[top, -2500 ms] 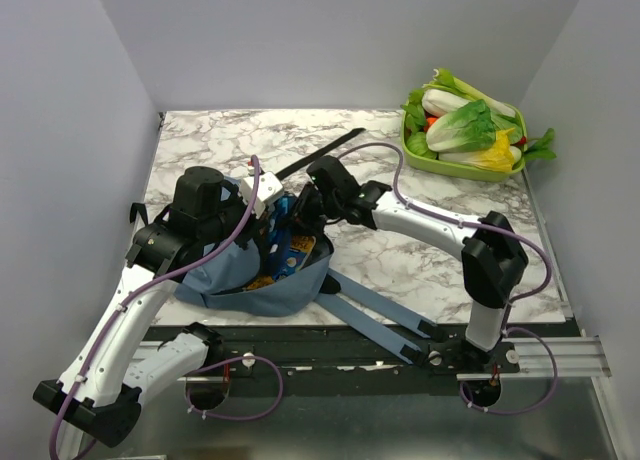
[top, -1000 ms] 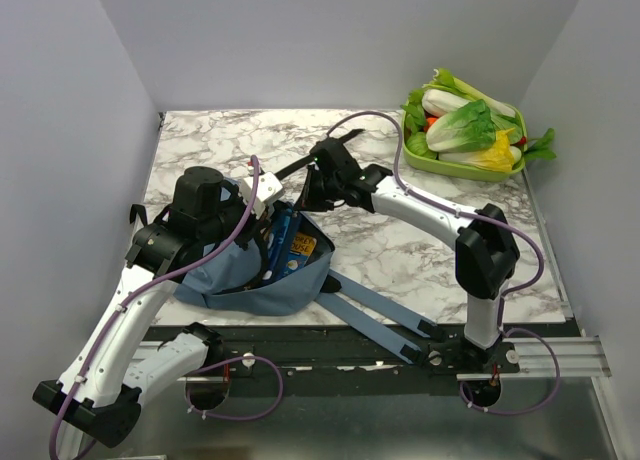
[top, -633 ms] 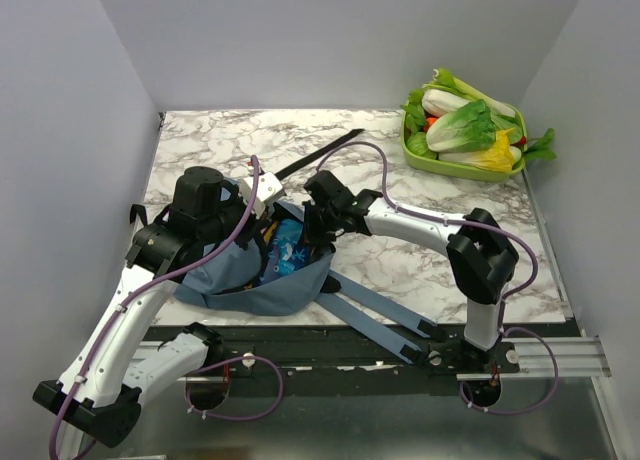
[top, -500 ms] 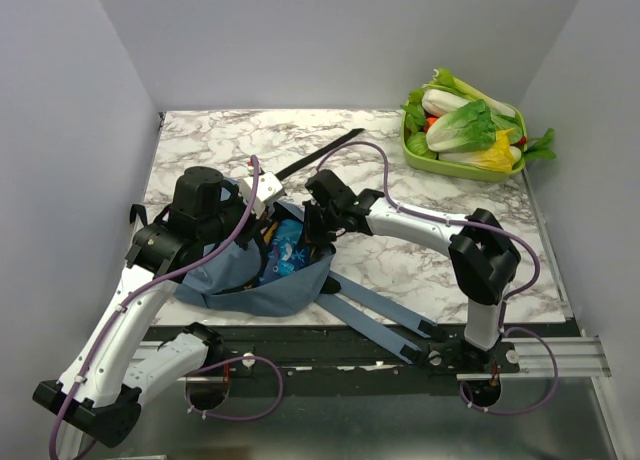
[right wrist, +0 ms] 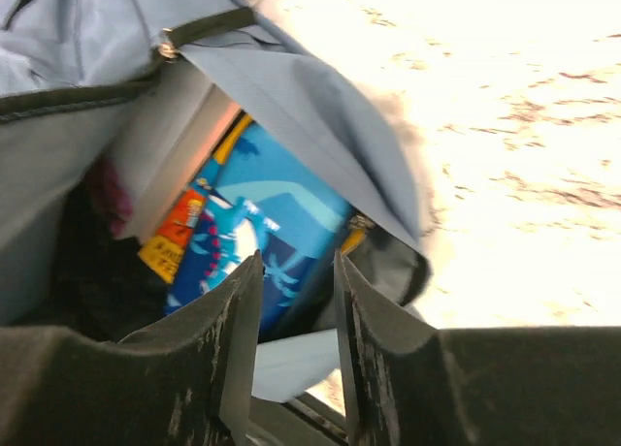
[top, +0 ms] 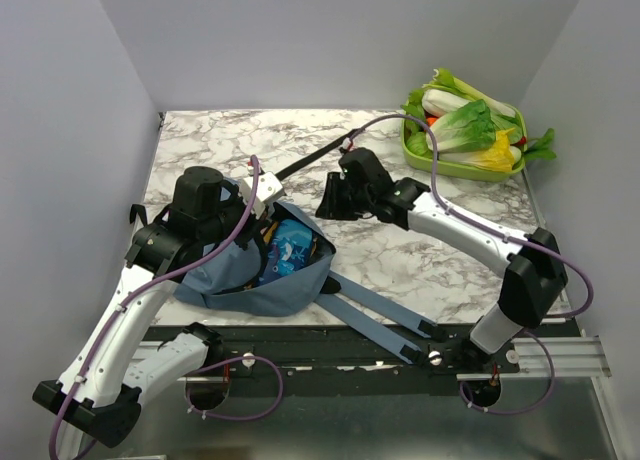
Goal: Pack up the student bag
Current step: Adjust the student bag at the center of the board.
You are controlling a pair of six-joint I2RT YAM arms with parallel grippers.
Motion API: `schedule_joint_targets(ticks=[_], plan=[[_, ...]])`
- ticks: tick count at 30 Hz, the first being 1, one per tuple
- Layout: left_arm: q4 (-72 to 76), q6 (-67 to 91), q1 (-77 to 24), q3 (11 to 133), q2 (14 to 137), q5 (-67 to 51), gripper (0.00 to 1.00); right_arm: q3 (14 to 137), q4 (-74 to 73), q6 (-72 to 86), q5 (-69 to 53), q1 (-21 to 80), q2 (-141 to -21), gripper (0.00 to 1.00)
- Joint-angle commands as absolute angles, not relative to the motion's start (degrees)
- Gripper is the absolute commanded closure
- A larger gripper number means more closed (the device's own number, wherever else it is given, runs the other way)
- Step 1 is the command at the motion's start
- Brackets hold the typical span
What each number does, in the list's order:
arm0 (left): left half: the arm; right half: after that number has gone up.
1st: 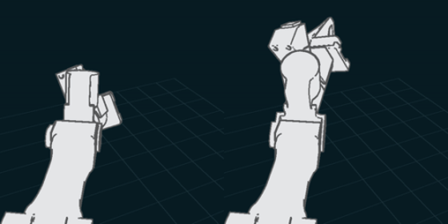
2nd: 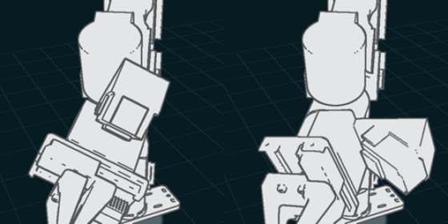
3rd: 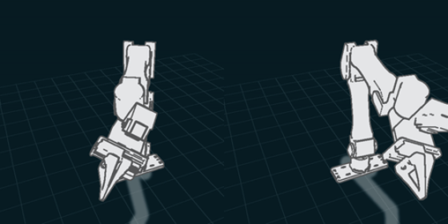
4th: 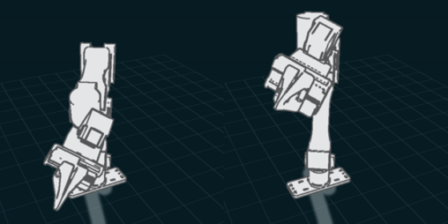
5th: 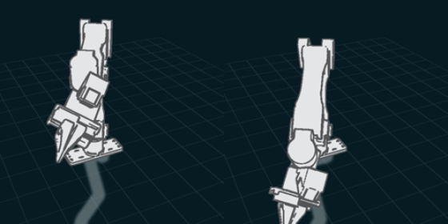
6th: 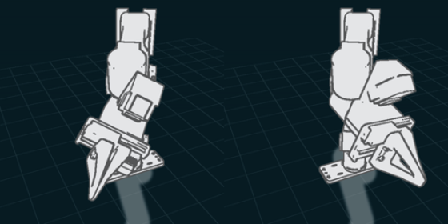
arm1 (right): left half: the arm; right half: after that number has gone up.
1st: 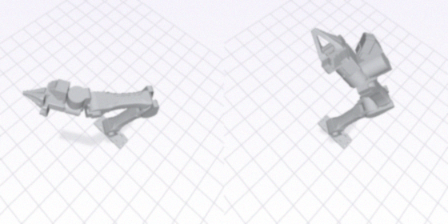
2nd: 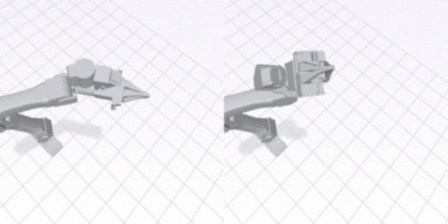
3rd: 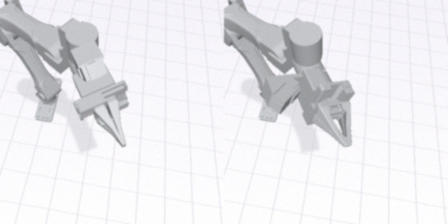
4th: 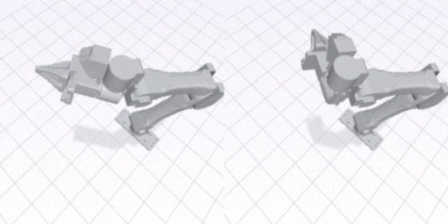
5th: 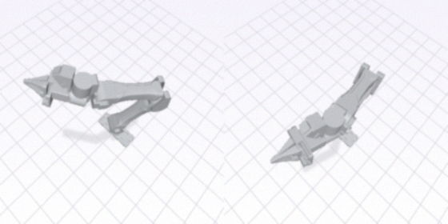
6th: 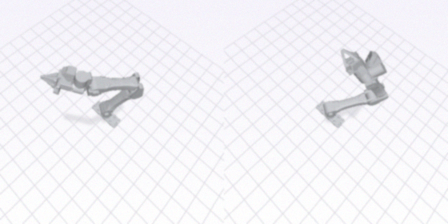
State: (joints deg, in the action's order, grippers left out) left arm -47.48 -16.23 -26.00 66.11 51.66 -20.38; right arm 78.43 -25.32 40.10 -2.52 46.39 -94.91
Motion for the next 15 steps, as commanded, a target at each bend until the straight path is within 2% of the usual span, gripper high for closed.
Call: schedule_joint_targets(ticks=[1, 2, 5, 15], plan=[[-44.6, -15.4, -26.5, 70.2, 51.4, -24.7, 1.0, 72.6, -29.3, 36.0, 4.1, 46.6, -91.8, 0.51], [-44.2, -15.1, -26.5, 70.8, 51.9, -25.7, 0.99, 71.1, -29.0, 36.0, 3.8, 46.6, -91.2, 0.44], [-43.9, -14.6, -26.5, 72.2, 53.2, -27.1, 0.99, 67.1, -28.1, 37.6, 2.0, 46.3, -92.0, 0.36], [-44.6, -14.4, -26.7, 72.2, 52.9, -27.2, 0.99, 64.3, -23.6, 40.1, -6.1, 45.8, -98.0, 0.42]])
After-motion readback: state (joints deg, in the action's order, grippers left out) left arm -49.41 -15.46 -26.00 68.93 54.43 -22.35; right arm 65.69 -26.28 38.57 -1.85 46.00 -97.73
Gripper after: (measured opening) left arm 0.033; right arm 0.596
